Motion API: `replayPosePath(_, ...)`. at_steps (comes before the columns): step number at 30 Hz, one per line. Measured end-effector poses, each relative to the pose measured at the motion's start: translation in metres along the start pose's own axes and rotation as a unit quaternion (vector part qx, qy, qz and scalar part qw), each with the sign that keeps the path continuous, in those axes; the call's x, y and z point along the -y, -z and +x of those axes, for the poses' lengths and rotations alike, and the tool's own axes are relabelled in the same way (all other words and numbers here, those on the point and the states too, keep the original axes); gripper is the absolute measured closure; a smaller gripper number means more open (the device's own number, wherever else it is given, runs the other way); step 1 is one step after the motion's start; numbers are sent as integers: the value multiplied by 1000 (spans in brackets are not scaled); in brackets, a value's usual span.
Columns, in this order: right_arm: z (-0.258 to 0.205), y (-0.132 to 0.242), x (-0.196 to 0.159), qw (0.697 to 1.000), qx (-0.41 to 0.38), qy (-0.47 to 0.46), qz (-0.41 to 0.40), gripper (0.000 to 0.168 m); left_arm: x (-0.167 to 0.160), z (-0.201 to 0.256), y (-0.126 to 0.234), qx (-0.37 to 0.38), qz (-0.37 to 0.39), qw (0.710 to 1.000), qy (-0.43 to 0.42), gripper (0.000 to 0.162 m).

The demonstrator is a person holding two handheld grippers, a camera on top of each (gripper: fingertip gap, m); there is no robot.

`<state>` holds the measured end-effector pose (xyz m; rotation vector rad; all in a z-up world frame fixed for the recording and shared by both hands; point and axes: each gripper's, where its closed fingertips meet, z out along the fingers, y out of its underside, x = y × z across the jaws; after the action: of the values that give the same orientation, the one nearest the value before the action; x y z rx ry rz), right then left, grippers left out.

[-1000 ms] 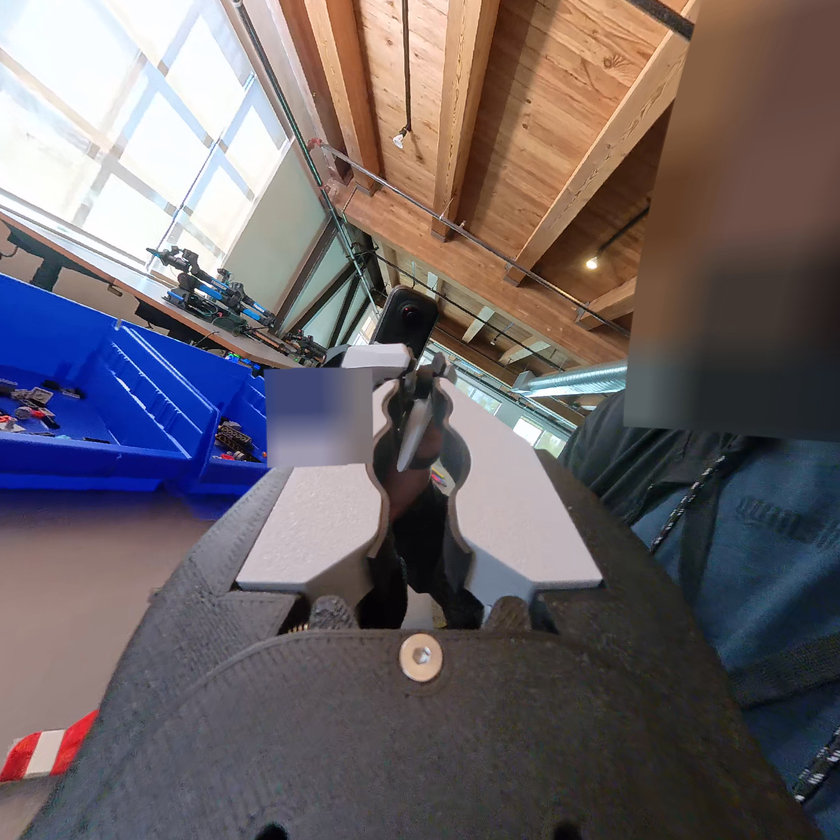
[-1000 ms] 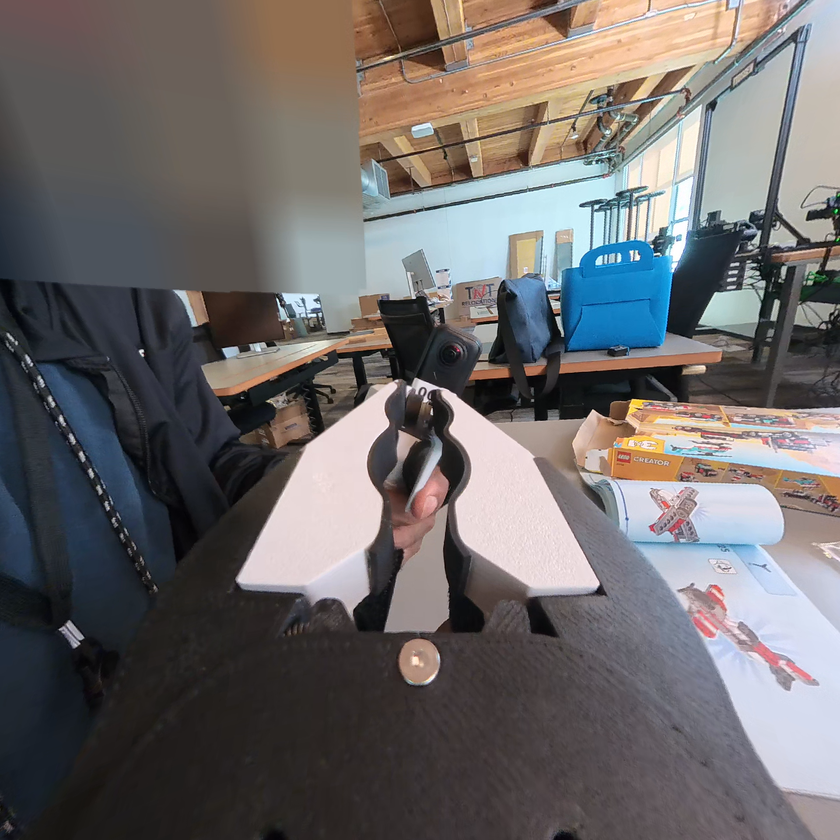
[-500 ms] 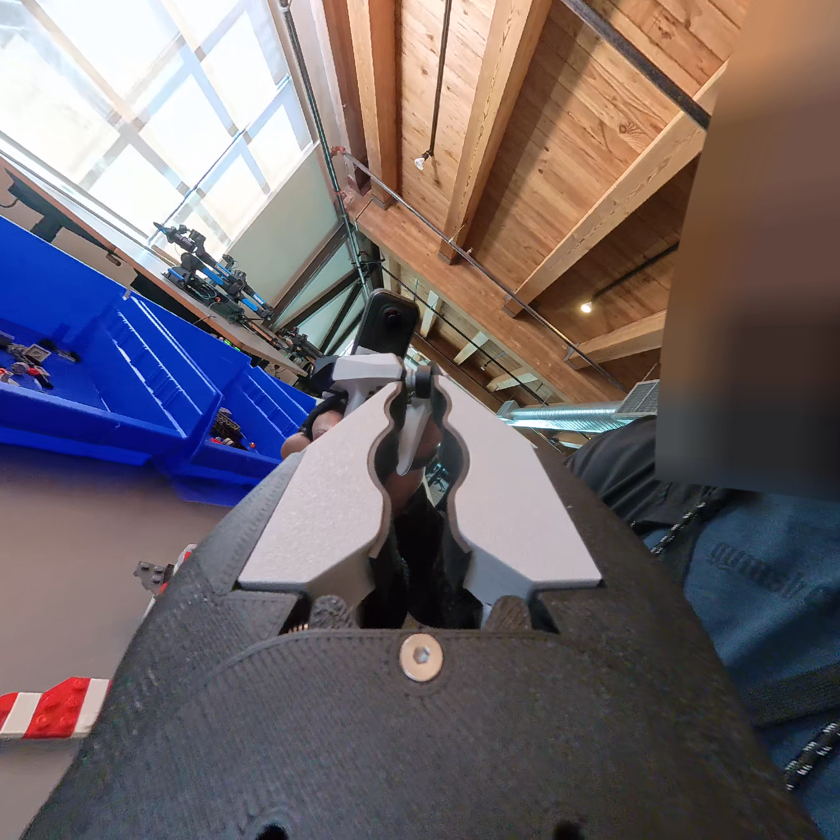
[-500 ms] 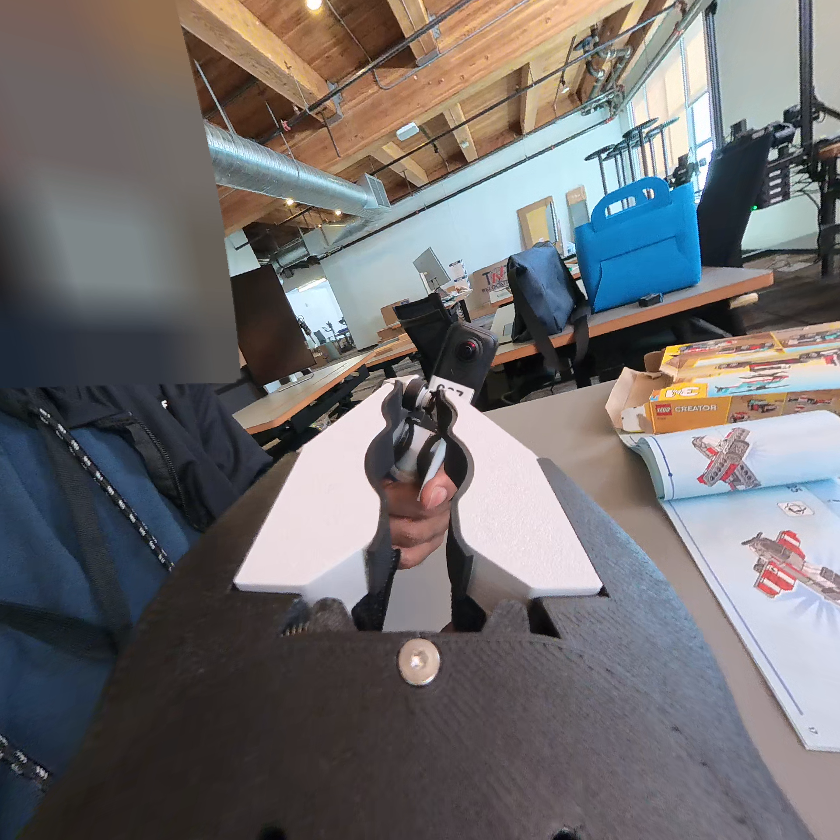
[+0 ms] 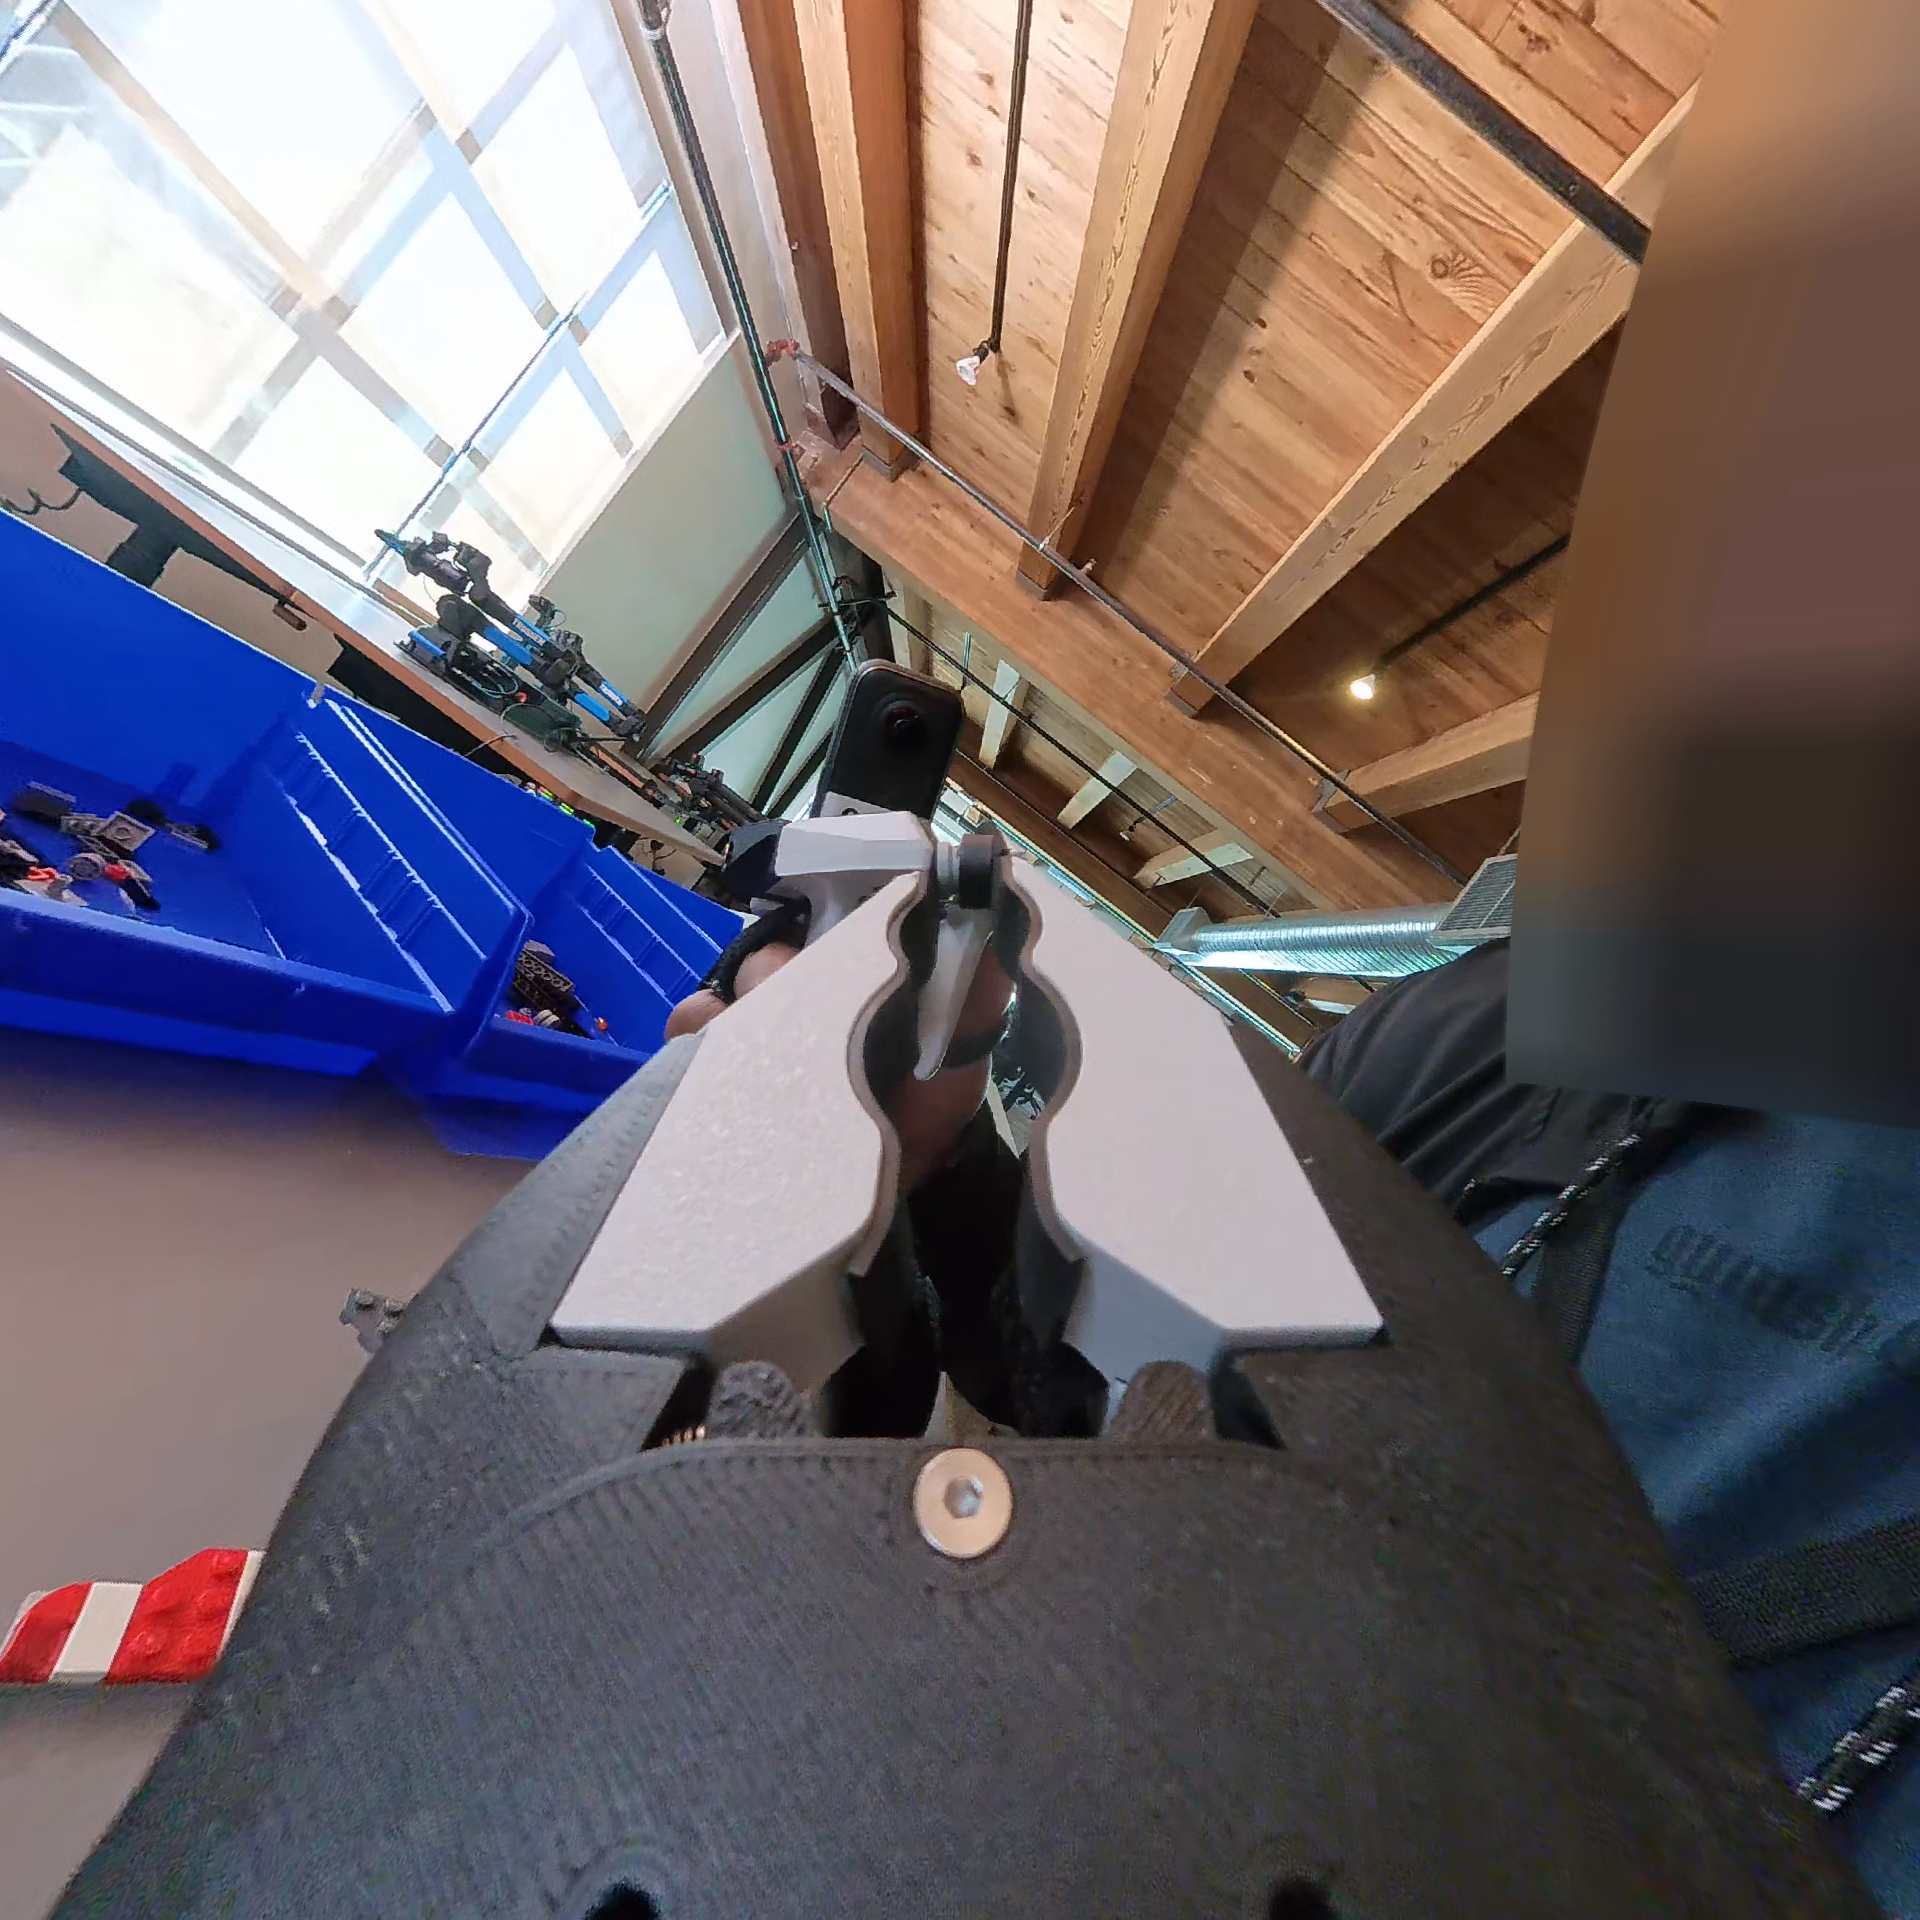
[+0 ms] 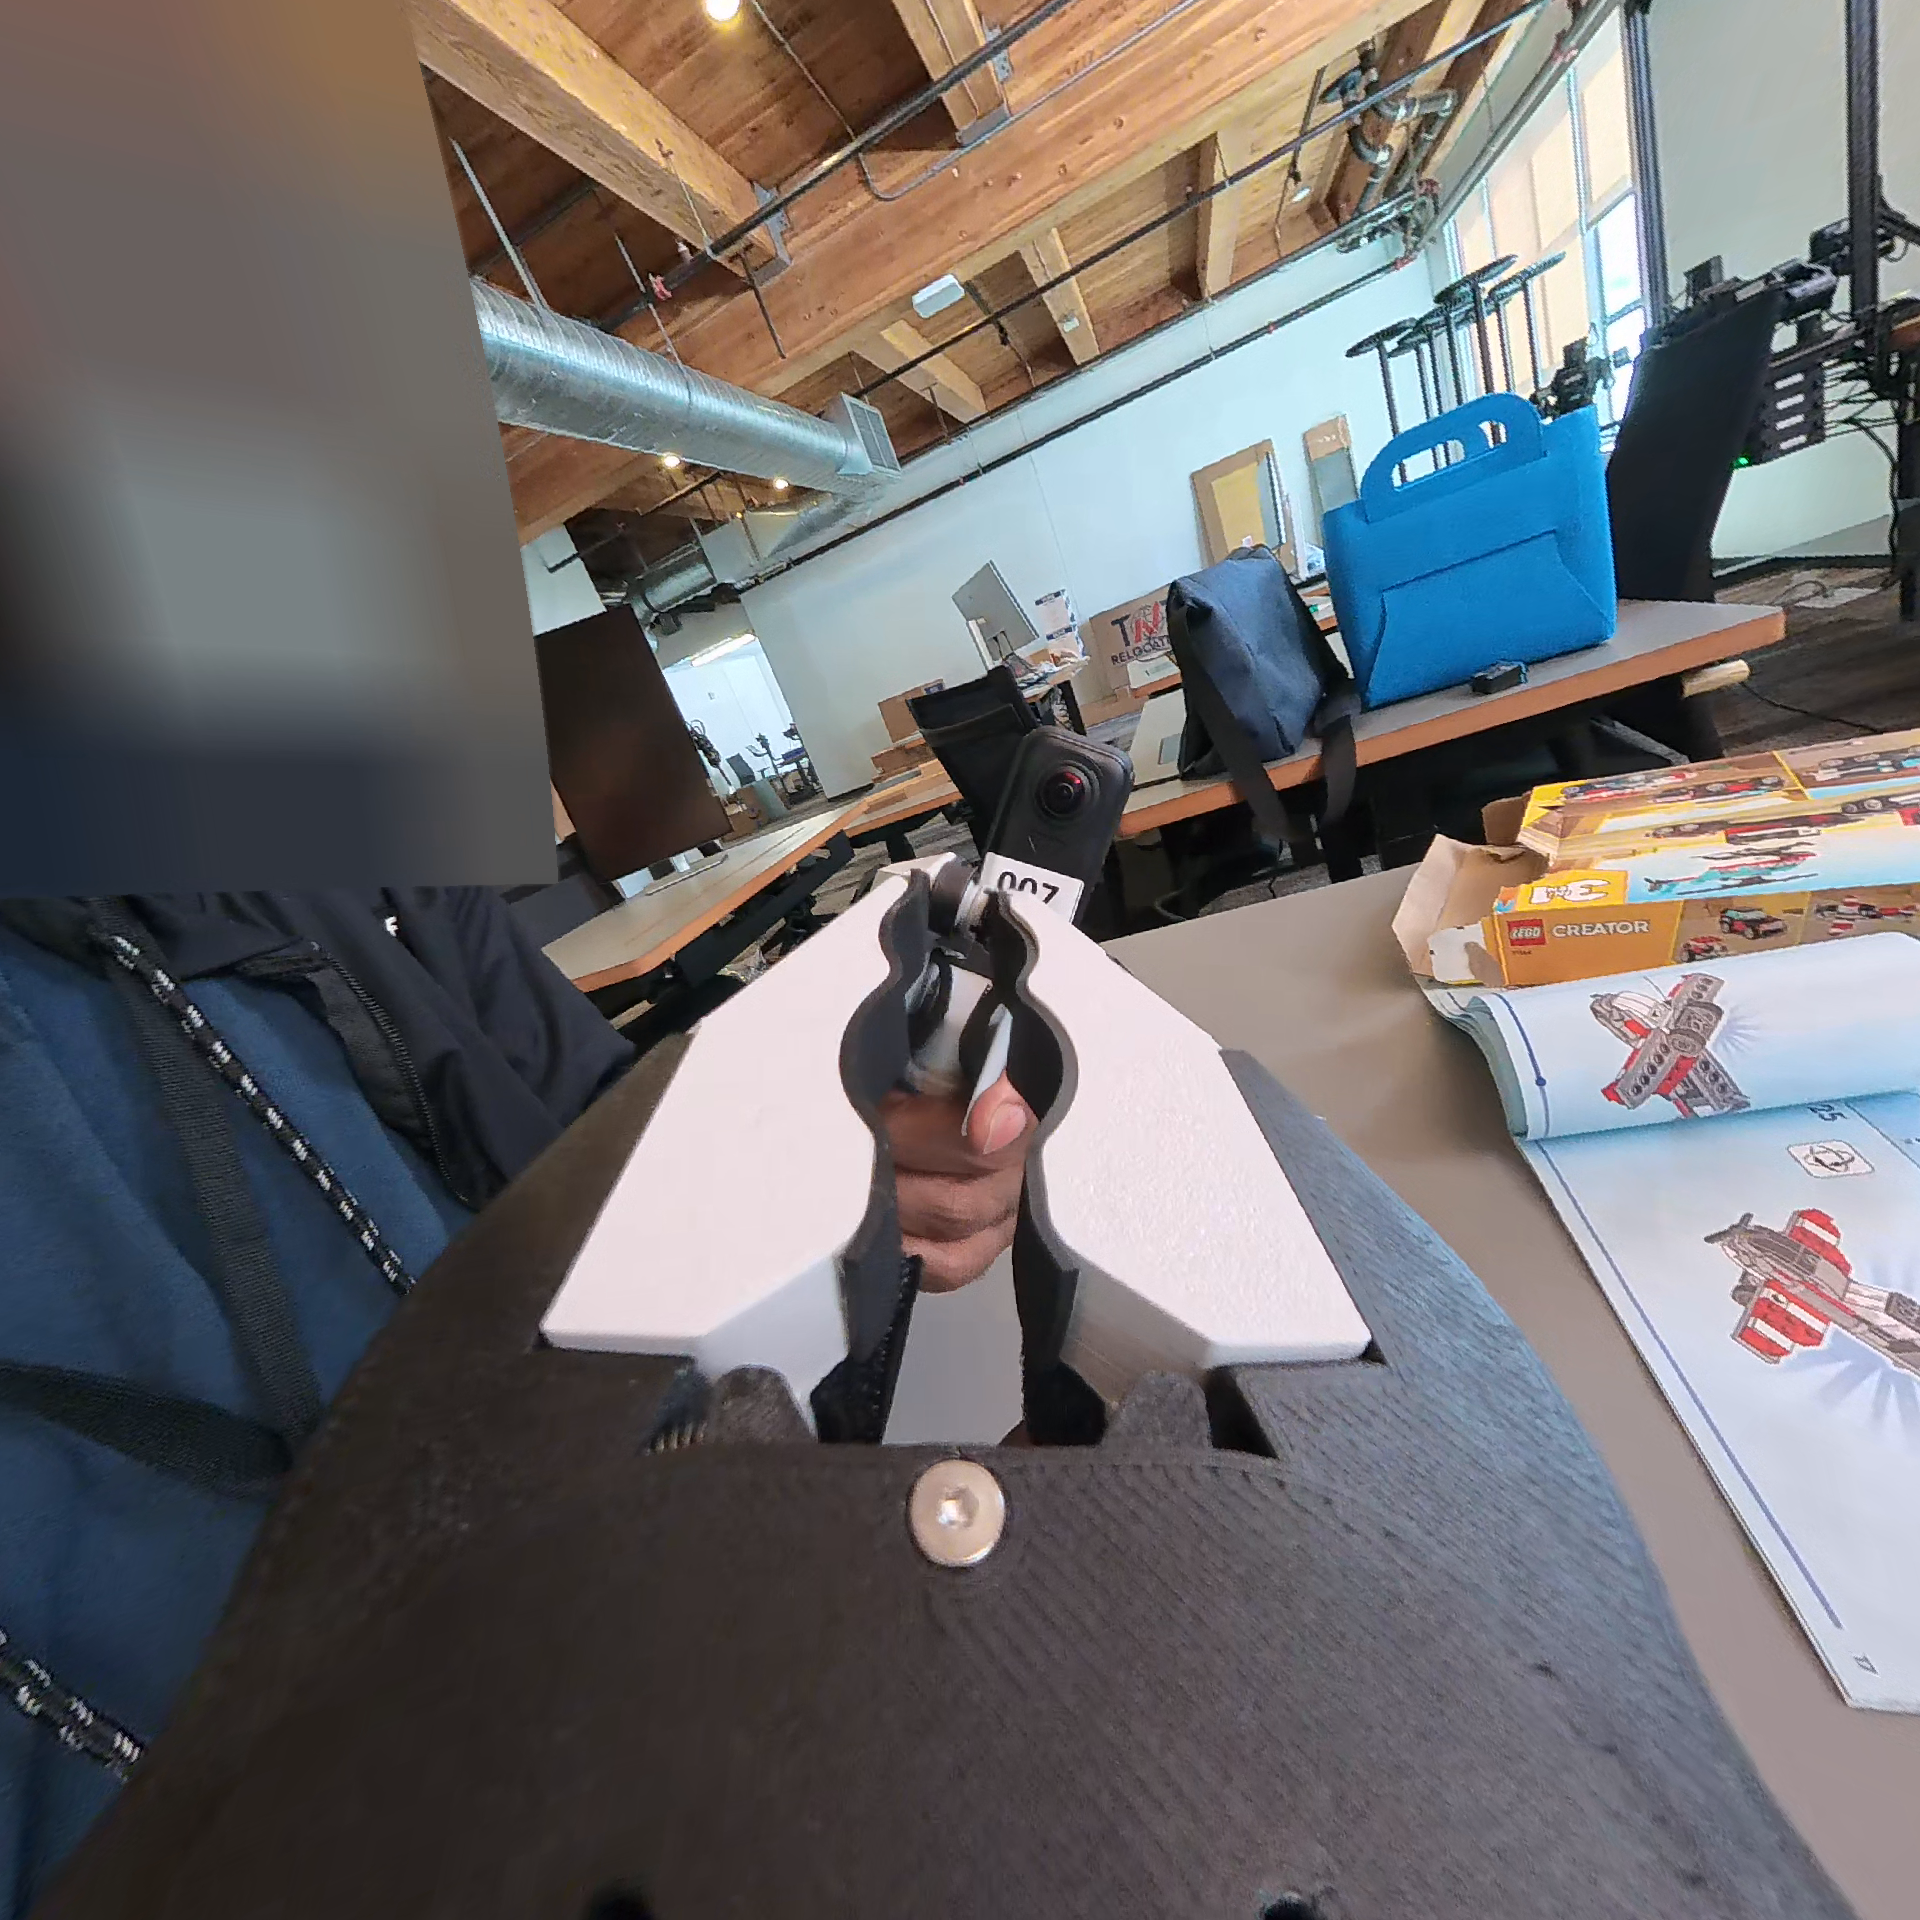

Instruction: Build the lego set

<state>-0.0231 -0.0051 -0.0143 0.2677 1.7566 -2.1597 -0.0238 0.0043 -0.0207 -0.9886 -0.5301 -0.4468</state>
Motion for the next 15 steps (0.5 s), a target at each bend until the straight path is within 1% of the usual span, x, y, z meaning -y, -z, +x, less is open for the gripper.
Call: replayPosePath(15,-4,0,2,1000,15,-10,11,158,0,5,-1,-18,5,1000,9,154)
